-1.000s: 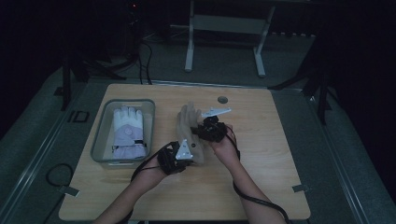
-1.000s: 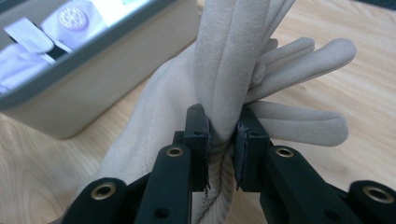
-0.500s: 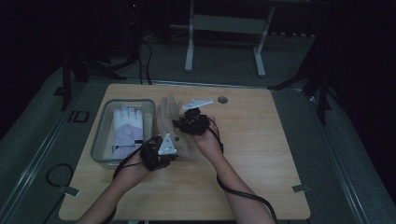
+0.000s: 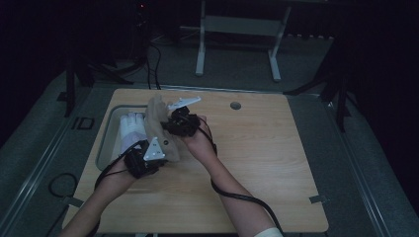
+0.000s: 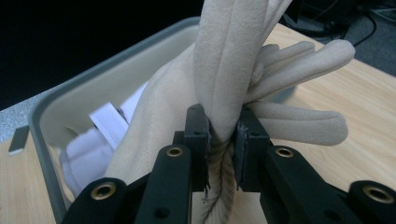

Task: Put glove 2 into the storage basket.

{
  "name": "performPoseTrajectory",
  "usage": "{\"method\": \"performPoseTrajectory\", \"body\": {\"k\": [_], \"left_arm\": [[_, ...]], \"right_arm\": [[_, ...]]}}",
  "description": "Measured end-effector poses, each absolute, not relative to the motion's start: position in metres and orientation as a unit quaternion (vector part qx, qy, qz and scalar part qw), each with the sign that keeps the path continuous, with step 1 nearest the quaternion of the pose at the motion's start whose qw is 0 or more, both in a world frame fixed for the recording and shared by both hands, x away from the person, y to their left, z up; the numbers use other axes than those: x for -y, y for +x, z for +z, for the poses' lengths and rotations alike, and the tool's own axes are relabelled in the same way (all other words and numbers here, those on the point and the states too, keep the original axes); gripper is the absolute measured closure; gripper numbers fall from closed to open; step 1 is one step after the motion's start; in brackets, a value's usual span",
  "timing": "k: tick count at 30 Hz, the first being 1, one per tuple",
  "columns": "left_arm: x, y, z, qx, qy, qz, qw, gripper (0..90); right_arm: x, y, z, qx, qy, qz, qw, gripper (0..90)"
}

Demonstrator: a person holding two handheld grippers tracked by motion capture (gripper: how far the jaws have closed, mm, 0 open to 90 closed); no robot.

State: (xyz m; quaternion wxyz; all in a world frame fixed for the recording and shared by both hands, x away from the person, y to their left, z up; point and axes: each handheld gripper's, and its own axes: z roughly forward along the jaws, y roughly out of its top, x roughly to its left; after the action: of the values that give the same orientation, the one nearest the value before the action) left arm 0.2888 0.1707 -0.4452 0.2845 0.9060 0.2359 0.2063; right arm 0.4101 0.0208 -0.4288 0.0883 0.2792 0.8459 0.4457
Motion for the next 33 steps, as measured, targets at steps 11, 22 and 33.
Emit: {"method": "performPoseTrajectory", "body": {"k": [11,22,33], "left_arm": [[-0.220,0.286,-0.450,-0.277,0.896,0.203,0.283,81.2],[-0.249,0.288,-0.451,-0.301,0.890,0.214,0.269,81.2],[-0.241,0.303,-0.473,-0.304,0.897,0.188,0.262,81.0]], "right_arm": [[-0.075,0.409,-0.424,-0.854,0.253,0.447,0.082,77.9],[-0.113,0.424,-0.438,-0.862,0.245,0.437,0.073,77.9],[-0.114,0.441,-0.477,-0.874,0.280,0.393,0.059,77.5]]}}
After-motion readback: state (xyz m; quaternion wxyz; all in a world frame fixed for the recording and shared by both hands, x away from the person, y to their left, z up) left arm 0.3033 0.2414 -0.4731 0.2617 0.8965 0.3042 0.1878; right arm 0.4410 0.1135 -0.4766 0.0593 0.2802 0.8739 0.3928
